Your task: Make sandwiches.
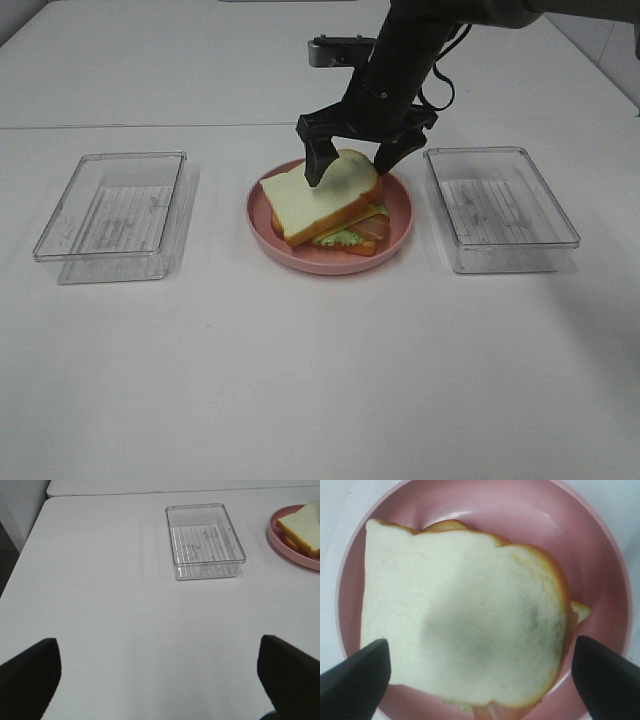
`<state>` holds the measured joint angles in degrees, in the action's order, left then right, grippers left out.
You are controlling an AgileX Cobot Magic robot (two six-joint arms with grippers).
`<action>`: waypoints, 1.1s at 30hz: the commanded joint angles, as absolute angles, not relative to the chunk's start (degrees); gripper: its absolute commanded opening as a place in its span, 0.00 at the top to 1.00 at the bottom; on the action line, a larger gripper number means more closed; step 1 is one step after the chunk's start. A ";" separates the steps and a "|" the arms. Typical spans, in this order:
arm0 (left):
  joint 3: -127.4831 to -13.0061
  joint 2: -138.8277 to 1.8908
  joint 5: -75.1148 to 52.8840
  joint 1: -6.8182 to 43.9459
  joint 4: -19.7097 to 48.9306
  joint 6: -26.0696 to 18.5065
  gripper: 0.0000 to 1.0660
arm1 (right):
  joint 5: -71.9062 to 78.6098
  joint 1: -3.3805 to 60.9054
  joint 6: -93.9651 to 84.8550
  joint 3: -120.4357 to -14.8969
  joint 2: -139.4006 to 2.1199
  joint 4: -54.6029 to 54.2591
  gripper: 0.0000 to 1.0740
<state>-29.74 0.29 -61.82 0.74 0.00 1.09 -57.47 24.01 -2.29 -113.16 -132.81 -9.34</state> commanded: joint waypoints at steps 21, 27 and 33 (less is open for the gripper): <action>-29.56 1.15 -61.59 0.63 0.40 1.32 0.06 | -76.32 23.95 -1.60 -126.68 -122.50 4.41 0.09; -29.56 1.09 -61.59 0.63 0.40 1.32 0.06 | -76.32 23.95 -1.49 -117.28 -112.07 6.53 0.09; -29.56 1.03 -61.59 0.63 0.40 1.32 0.06 | -76.26 23.95 -1.26 -106.34 -102.44 7.33 0.09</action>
<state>-29.74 0.29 -61.82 0.74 0.00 1.09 -69.50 24.01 -1.83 -110.98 -106.57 6.76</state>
